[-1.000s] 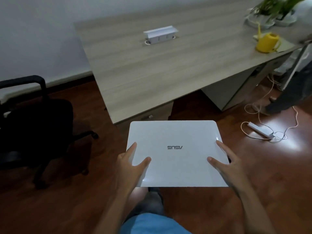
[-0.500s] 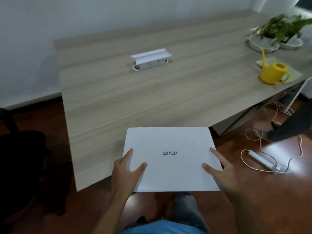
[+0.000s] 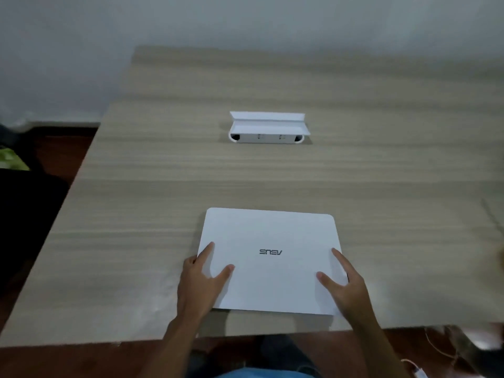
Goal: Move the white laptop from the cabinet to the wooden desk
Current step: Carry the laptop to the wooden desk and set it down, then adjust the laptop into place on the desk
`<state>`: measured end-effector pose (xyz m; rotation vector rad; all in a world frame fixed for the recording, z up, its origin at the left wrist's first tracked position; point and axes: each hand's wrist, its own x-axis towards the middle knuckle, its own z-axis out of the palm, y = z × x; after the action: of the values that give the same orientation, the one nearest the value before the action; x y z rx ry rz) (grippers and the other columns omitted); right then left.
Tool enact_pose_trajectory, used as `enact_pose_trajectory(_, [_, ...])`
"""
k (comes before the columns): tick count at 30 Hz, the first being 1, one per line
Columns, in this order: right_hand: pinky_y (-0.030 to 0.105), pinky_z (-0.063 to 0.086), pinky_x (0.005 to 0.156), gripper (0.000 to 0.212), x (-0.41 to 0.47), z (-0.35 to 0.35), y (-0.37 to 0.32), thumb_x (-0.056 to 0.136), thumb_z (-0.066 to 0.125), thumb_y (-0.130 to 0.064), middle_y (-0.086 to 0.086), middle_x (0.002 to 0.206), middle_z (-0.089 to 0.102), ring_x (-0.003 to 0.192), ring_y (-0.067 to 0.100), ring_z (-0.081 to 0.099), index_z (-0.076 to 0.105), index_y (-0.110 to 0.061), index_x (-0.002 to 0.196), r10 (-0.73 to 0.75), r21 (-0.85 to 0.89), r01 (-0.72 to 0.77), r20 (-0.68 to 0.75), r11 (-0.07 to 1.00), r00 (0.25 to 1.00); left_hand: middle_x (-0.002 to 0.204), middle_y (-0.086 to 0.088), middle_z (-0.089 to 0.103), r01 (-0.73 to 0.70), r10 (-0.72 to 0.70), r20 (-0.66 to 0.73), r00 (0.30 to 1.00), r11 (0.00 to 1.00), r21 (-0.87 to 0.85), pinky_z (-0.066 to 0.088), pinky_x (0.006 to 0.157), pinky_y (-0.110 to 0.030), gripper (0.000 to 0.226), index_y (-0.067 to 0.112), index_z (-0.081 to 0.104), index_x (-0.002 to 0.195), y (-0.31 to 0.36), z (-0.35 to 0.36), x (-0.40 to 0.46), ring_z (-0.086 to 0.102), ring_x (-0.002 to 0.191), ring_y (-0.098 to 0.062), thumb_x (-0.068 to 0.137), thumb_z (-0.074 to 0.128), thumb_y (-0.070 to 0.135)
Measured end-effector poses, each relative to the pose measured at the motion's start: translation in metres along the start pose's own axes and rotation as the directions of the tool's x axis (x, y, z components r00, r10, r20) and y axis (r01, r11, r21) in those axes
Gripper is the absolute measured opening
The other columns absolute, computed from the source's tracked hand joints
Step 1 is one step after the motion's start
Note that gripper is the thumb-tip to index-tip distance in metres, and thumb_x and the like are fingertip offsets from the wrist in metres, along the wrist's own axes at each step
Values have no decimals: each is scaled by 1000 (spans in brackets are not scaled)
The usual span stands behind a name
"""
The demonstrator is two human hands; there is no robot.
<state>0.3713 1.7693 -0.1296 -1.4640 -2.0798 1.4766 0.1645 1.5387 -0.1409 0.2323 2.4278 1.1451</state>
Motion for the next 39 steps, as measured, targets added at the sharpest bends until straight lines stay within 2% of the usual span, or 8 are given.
enact_pose_trajectory(11, [36, 34, 111, 73, 69, -22, -5, 81, 74, -32, -5, 149, 37, 137, 18, 37, 39, -38, 144, 18, -119, -2, 135, 993, 991, 142, -3, 41, 92, -90, -73, 993, 996, 21, 43, 104, -37, 73, 39, 45, 141, 27, 47, 12, 44, 128, -20, 75, 77, 50])
enact_pose_trajectory(19, [39, 34, 107, 88, 68, -5, -3, 73, 75, -52, -8, 151, 18, 137, 25, 24, 29, -40, 147, 35, -283, -15, 64, 959, 997, 138, -9, 46, 60, -39, -79, 996, 956, 288, 31, 105, -44, 67, 32, 50, 138, 34, 40, 28, 35, 125, -25, 79, 70, 54])
enact_pose_trajectory(21, [45, 34, 105, 84, 72, -7, -3, 73, 66, -63, -4, 153, 26, 134, 29, 23, 31, -41, 146, 26, -446, -8, 34, 895, 999, 145, -7, 37, 25, -28, 6, 1000, 944, 330, 29, 109, -43, 83, 33, 38, 145, 31, 38, 26, 31, 130, -24, 74, 66, 67])
enact_pose_trajectory(24, [46, 33, 108, 81, 79, -14, -10, 76, 64, -62, 2, 153, 32, 135, 27, 25, 35, -34, 146, 45, -385, -14, 72, 923, 996, 160, -8, 4, -32, -43, 178, 983, 916, 400, 18, 116, -48, 123, 37, 4, 152, 22, 38, 19, 11, 145, -29, 55, 56, 90])
enact_pose_trajectory(28, [45, 15, 116, 107, 65, -11, -6, 65, 66, -72, -1, 163, 4, 147, 26, 8, 14, -38, 152, 17, -469, 66, 172, 881, 985, 158, -9, -29, -144, 2, 297, 955, 878, 457, 5, 118, -47, 147, 41, -23, 146, 13, 35, 9, -16, 148, -27, 36, 59, 95])
enact_pose_trajectory(32, [35, 18, 118, 132, 39, -6, 33, 49, 79, -69, -9, 160, -24, 149, 11, -12, -1, -45, 151, -86, -410, 183, 244, 894, 966, 157, -10, -31, -189, 49, 299, 953, 867, 460, 7, 119, -48, 148, 38, -23, 146, 6, 36, 9, -17, 148, -28, 36, 57, 96])
enact_pose_trajectory(35, [27, 28, 112, 124, 37, -6, 42, 52, 84, -59, -17, 161, -15, 141, -9, -11, 6, -52, 148, -96, -358, 163, 197, 920, 976, 158, -12, -28, -191, 56, 290, 955, 865, 464, 10, 118, -48, 149, 36, -18, 149, 2, 38, 11, -11, 149, -30, 36, 60, 94])
enact_pose_trajectory(39, [22, 20, 112, 126, 44, -6, 35, 47, 91, -50, -16, 161, -9, 135, -20, -12, 12, -51, 146, -87, -320, 147, 193, 936, 977, 159, -14, -25, -202, 62, 297, 953, 859, 471, 12, 117, -45, 149, 37, -17, 149, 4, 39, 22, -1, 148, -32, 37, 66, 89])
